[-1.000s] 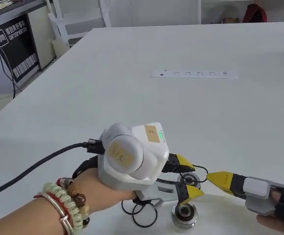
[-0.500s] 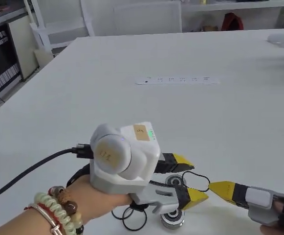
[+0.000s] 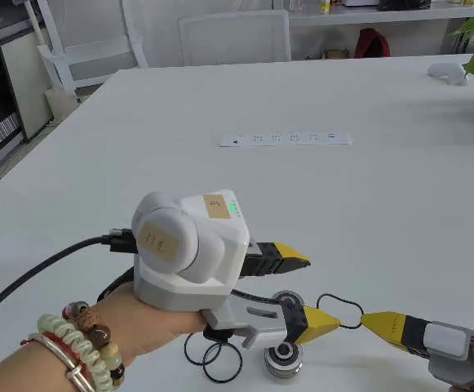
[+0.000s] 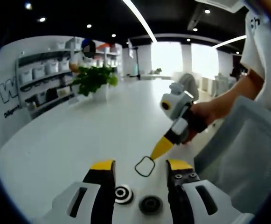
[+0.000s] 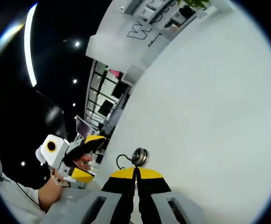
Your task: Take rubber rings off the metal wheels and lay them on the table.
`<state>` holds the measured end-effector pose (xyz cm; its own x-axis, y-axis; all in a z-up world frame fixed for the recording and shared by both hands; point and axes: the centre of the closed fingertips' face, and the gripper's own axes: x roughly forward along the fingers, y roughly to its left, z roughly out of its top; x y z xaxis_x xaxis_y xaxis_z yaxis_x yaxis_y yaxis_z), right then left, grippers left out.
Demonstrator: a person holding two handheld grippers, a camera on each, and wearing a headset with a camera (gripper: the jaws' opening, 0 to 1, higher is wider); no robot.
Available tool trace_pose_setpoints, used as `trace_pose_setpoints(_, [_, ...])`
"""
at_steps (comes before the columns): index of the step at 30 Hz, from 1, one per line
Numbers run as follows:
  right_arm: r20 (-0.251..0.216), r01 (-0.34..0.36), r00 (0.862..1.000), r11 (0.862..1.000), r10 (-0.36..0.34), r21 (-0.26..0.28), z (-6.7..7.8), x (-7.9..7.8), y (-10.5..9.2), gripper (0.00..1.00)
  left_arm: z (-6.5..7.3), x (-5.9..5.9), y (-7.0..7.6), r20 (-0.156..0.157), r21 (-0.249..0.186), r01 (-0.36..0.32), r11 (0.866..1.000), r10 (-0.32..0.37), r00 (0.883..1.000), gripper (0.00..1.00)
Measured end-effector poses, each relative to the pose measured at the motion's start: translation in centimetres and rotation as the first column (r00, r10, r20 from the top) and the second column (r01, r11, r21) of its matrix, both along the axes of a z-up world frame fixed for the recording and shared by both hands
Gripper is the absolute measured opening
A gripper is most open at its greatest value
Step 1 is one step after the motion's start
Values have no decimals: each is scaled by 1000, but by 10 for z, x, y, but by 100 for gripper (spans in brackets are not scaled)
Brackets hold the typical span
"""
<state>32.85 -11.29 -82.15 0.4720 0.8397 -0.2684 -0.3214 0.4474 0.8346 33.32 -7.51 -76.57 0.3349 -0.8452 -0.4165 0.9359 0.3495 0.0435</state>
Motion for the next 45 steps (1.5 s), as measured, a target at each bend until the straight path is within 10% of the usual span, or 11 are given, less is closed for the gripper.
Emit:
trace_pose_setpoints(15, [35, 26, 999, 1000, -26, -8, 21, -16, -5, 0, 16, -23, 46, 41, 72, -31, 997, 28, 999, 57])
trace_pose_setpoints(21, [55, 18, 998, 1000, -17, -19, 30, -25, -5, 0, 27, -32, 70, 31, 38, -92, 995, 91, 995, 60])
trace_pose_setpoints(45, [247, -124, 954, 973, 171, -192, 98, -43, 35, 0, 43, -56, 203, 68, 30, -309, 951, 307, 949, 67])
